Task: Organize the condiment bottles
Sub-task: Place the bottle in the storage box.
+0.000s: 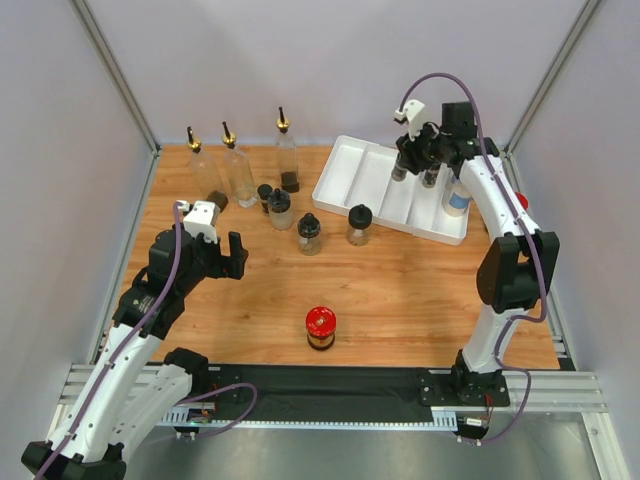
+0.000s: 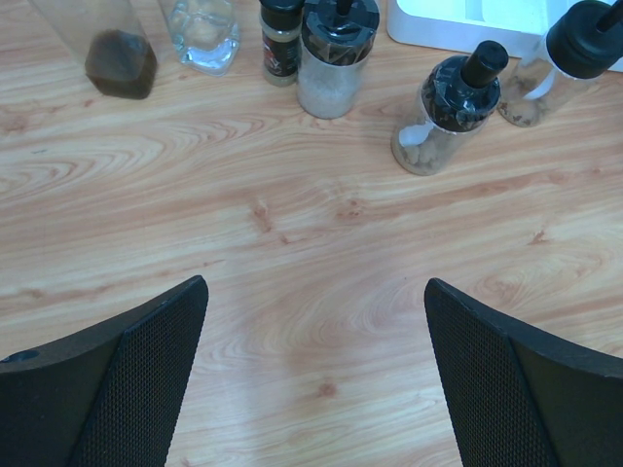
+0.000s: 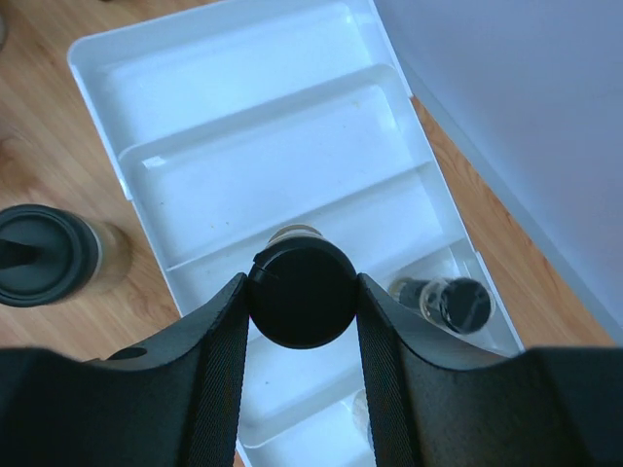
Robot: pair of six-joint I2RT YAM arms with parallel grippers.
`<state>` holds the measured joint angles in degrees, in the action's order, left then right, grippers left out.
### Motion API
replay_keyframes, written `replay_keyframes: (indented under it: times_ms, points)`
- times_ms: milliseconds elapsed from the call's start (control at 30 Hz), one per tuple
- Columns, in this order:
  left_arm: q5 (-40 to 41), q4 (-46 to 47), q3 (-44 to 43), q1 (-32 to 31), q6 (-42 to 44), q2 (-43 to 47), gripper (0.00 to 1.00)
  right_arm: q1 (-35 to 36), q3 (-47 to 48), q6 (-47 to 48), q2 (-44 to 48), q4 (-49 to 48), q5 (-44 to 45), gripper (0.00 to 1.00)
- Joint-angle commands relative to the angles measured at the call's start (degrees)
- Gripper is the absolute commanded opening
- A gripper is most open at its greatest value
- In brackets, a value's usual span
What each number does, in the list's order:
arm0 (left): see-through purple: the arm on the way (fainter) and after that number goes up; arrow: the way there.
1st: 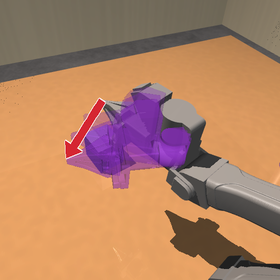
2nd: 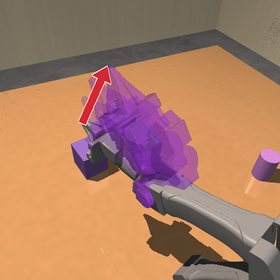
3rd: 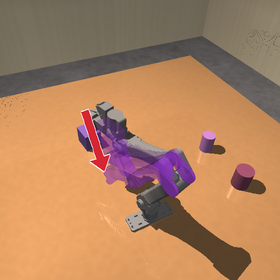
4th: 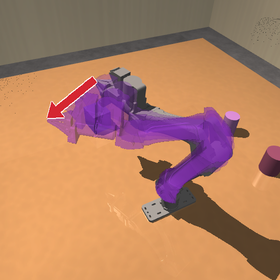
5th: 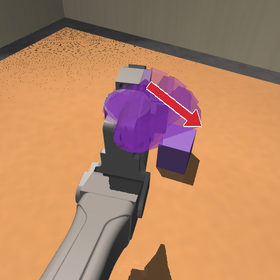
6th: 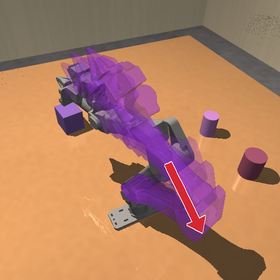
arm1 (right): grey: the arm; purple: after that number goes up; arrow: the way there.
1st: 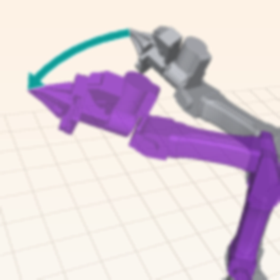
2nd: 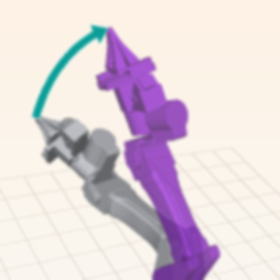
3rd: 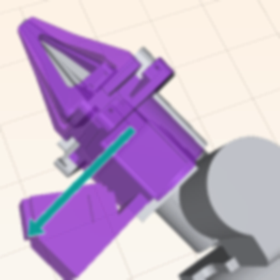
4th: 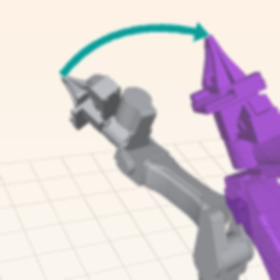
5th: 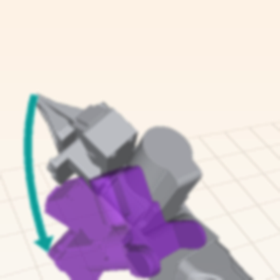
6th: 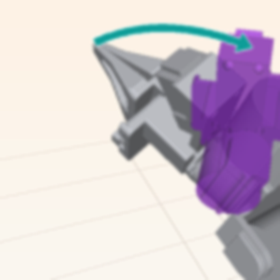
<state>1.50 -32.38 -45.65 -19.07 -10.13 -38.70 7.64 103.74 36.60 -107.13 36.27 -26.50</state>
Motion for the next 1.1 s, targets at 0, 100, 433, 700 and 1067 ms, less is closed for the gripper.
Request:
replay_keyframes:
  times_ms: [0,100,433,700,1067]
  points:
    - [-0.6,0.5,0.4,0.3,0.2,0.1,1.0,-2.1,-0.7,-2.6,1.2,-4.0,3.0,0.16]
    - [-0.5,0.5,0.4,0.3,0.1,0.1,1.0,-4.5,-1.2,-3.1,-0.1,-4.7,3.9,0.16]
    - [-0.4,0.5,0.4,0.3,0.1,-0.1,1.0,-7.1,-3.3,-3.2,-3.8,-6.8,6.5,0.17]
    - [-0.4,0.5,0.5,0.3,0.1,-0.1,1.0,-9.5,-3.4,-3.3,-7.1,-7.4,8.4,0.18]
    - [-0.4,0.4,0.4,0.3,0.0,-0.3,1.0,-9.8,-3.4,-4.0,-10.4,-7.8,8.4,0.25]
